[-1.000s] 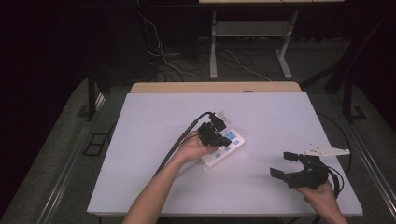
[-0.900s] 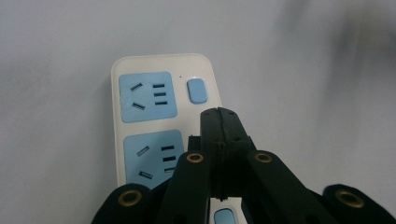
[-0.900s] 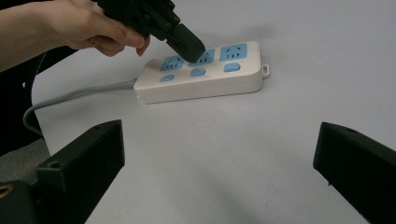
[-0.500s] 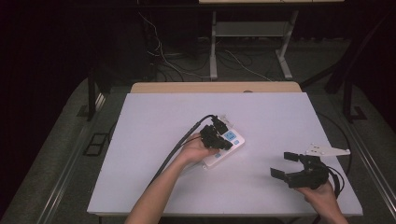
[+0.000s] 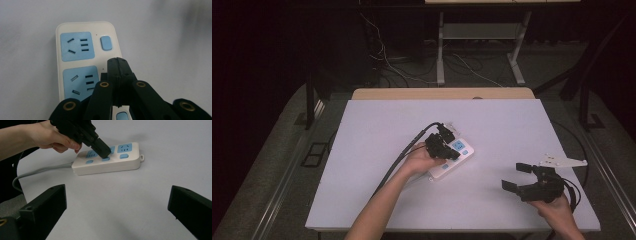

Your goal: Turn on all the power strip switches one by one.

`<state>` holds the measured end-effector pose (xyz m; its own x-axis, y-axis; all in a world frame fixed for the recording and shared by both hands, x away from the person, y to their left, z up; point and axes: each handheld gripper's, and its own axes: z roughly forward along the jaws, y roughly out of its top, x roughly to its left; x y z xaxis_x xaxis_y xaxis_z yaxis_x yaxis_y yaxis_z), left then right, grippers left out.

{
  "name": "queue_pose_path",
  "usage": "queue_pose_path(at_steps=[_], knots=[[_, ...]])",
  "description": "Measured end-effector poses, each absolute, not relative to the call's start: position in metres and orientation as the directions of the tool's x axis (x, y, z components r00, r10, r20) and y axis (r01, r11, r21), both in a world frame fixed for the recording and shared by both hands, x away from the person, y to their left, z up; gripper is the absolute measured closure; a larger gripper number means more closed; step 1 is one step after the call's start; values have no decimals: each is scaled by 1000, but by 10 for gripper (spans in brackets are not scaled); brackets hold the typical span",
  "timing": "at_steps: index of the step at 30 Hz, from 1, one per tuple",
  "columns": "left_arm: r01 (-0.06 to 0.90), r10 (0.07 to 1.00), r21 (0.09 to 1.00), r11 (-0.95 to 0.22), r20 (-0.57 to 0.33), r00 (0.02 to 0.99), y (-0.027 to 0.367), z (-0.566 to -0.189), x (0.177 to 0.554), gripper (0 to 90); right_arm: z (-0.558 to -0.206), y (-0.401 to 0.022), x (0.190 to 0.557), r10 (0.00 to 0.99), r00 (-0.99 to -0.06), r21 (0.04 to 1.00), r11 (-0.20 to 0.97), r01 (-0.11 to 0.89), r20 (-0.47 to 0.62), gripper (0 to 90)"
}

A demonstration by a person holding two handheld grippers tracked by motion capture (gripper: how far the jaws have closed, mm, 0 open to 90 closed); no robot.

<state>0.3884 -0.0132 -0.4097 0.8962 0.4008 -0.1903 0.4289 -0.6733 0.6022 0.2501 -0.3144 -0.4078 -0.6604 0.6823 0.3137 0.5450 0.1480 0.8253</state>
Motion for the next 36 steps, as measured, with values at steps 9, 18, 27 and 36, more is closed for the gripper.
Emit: queue_pose_path(at_steps=[9, 18, 27, 36], knots=[[450, 399, 600, -661, -225, 889, -11, -413, 392, 899, -407, -316, 250, 684, -660, 828, 146, 542, 312, 20], [462, 398, 592, -661, -245, 884, -11, -414, 394, 900, -407, -316, 249, 686, -657, 828, 142, 542, 313, 20], [449, 403, 591, -670, -218, 889, -13, -413, 391, 900, -407, -317, 249, 688, -656, 831, 138, 538, 310, 20], [451, 407, 586, -673, -215, 888, -14, -413, 391, 900, -406, -317, 249, 689, -656, 833, 138, 536, 309, 20]])
